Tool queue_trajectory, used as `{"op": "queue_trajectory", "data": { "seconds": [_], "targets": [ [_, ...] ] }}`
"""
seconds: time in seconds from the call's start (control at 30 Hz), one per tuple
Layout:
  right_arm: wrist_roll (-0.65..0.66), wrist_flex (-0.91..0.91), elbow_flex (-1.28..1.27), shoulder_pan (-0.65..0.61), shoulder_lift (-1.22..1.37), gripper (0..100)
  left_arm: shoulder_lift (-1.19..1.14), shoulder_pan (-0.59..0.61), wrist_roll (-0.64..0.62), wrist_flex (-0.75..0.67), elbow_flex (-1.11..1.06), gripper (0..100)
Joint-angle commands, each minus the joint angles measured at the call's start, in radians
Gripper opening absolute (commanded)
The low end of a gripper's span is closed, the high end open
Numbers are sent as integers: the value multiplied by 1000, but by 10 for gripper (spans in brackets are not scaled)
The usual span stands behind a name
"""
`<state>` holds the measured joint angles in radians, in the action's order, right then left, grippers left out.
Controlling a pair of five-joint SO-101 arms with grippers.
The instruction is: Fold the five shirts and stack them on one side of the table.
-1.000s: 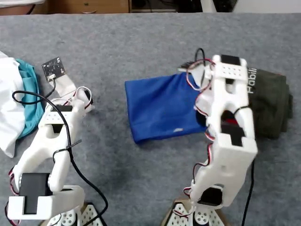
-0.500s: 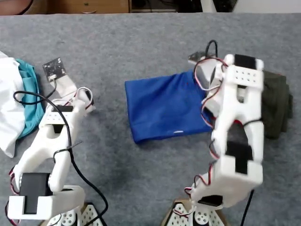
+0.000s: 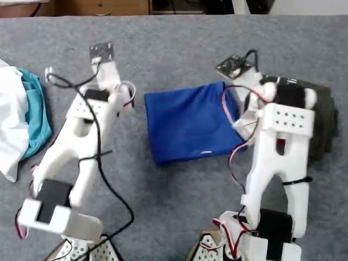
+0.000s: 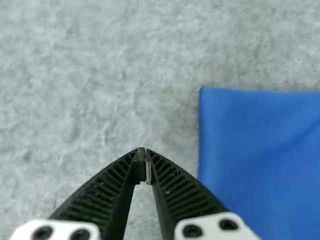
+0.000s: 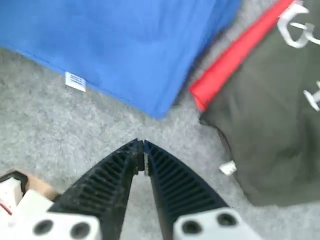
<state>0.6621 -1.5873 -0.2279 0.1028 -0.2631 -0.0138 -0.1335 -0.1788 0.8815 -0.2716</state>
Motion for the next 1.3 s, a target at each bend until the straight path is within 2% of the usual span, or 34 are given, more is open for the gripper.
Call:
{"op": "queue_trajectory", "data": {
  "seconds": [0.0,0.3,0.7,0.87,1.03,1.27],
  "targets": [
    [-51,97,-64,-71,-42,2,-88,-40,9,80,206,19],
    [-138,327,-217,-88,-13,2,-354,-104,9,95,437,19],
    [-153,520,-291,-36,332,2,-684,-66,9,98,672,19],
    [-147,523,-291,-21,386,2,-684,-71,9,98,681,19],
    [-152,476,-252,-25,320,2,-679,-55,11,104,683,19],
    [-153,325,-156,-21,79,2,-561,-52,66,344,867,19]
  ]
}}
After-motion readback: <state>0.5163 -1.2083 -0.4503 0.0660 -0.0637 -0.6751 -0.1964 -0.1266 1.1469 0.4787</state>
